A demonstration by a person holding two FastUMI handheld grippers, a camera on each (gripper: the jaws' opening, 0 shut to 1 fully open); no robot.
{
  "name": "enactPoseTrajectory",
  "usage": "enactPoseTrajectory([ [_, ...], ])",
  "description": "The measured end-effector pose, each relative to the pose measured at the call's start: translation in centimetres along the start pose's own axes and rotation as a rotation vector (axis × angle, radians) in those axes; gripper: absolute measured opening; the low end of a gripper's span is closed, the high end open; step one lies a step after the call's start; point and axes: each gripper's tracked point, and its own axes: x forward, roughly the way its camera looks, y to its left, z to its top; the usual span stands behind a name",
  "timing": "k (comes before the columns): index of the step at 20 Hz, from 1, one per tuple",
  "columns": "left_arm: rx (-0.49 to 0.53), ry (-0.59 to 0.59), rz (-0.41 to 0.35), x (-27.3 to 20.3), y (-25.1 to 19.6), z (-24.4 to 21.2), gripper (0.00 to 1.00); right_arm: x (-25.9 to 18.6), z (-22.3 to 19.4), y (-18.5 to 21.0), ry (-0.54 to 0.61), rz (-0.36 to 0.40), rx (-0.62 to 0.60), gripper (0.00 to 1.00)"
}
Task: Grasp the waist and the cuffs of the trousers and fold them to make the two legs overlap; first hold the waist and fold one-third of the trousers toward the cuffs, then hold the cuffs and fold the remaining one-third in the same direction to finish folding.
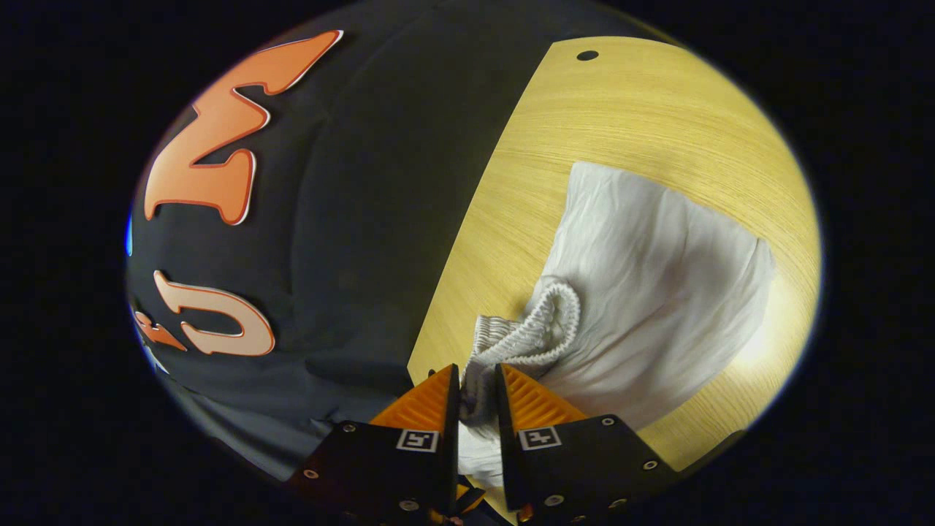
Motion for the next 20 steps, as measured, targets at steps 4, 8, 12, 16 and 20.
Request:
enactPoseTrajectory([
  [4,-0.09,-0.033,-0.013,-0.8,1.6,1.4,0.99,-1.5,0.1,0.4,-0.019,0.011,-0.036,0.43],
  [8,-0.152,-0.085,-0.001,-1.9,4.0,3.5,1.0,-3.6,2.2,-0.1,-0.068,0.0,-0.073,0.48],
  [12,-0.156,-0.085,-0.002,-1.9,5.5,4.8,1.0,-5.4,4.4,-0.6,-0.124,-0.003,-0.077,0.55],
  [16,-0.116,-0.035,-0.01,-0.1,5.0,5.0,1.0,-6.7,5.7,-1.0,-0.163,-0.007,-0.072,0.6],
  [20,-0.097,-0.024,-0.023,1.4,4.4,5.1,1.0,-7.9,6.3,-1.7,-0.179,-0.014,-0.065,0.64],
])
